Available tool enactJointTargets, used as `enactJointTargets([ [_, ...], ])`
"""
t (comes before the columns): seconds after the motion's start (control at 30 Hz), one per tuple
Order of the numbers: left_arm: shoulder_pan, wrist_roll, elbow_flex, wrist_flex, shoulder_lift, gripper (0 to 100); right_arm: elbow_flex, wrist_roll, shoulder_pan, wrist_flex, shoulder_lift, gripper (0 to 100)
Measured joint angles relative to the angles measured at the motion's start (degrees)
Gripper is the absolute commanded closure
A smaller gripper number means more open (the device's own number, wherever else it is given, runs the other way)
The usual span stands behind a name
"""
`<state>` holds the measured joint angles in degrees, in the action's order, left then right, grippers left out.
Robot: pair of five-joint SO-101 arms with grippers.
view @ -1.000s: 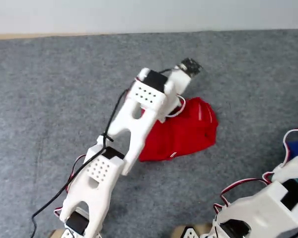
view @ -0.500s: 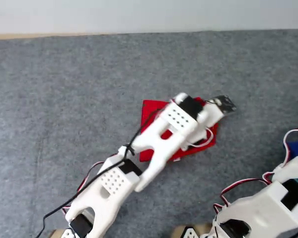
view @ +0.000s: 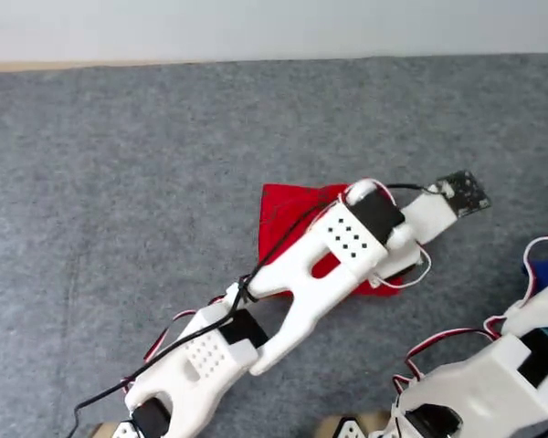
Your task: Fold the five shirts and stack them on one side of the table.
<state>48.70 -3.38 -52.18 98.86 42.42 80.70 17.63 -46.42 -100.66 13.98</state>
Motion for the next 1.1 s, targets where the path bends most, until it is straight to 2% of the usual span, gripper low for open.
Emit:
enactJointTargets([
  [0.13, -4.48, 0.00, 0.53, 0.00, -0.79, 100, 0.00, 0.00, 0.00, 0.00, -0.09, 98.8],
  [0.37, -18.11, -2.81, 2.20, 0.00, -0.79, 100, 0.00, 0.00, 0.00, 0.00, 0.00, 98.8],
  [0.53, -22.68, -4.22, 3.25, 0.00, 0.79, 100, 0.00, 0.00, 0.70, 0.00, 0.00, 98.8],
  [0.77, -21.19, -4.31, 2.90, -0.09, 9.05, 100, 0.00, 0.00, 2.02, 0.00, 0.00, 98.8],
  [1.1, -11.16, -3.96, -2.20, -0.09, 13.27, 100, 0.00, 0.00, 2.20, 0.00, 0.00, 98.8],
])
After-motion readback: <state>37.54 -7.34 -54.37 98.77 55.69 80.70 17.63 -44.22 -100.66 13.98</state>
